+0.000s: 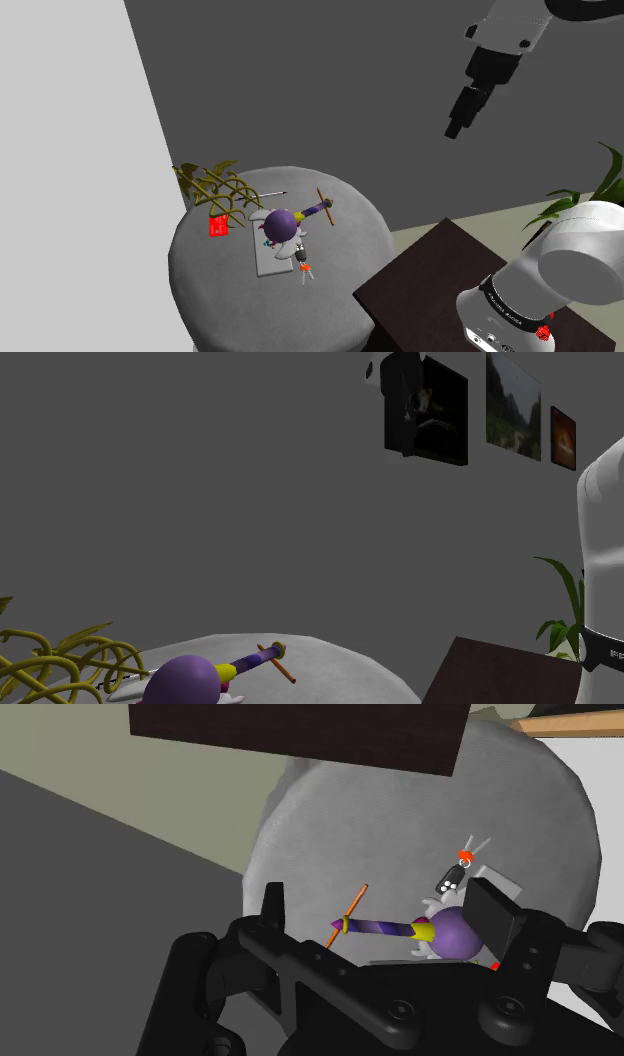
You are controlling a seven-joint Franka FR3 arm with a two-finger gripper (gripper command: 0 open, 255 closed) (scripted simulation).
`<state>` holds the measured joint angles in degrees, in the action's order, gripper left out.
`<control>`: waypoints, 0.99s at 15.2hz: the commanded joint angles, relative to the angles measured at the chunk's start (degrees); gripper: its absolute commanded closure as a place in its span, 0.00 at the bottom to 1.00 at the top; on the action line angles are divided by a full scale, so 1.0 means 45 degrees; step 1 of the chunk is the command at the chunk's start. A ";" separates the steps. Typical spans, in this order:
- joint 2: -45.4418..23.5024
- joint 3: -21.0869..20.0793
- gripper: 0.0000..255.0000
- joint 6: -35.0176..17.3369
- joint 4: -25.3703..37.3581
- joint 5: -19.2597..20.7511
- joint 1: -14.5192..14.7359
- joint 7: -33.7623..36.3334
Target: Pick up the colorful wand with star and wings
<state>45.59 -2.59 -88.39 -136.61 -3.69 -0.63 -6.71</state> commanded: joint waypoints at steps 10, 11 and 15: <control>-0.3556 0.0513 0.00 -0.3657 -0.0266 0.0562 0.1236 -0.4032; -0.3993 0.0536 0.00 -0.4030 -0.0215 0.0597 0.1364 -0.4459; -0.5773 0.0569 0.00 -0.5429 0.0120 0.0707 0.1871 -0.6114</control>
<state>21.50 0.11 -111.28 -136.44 -0.52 7.09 -32.38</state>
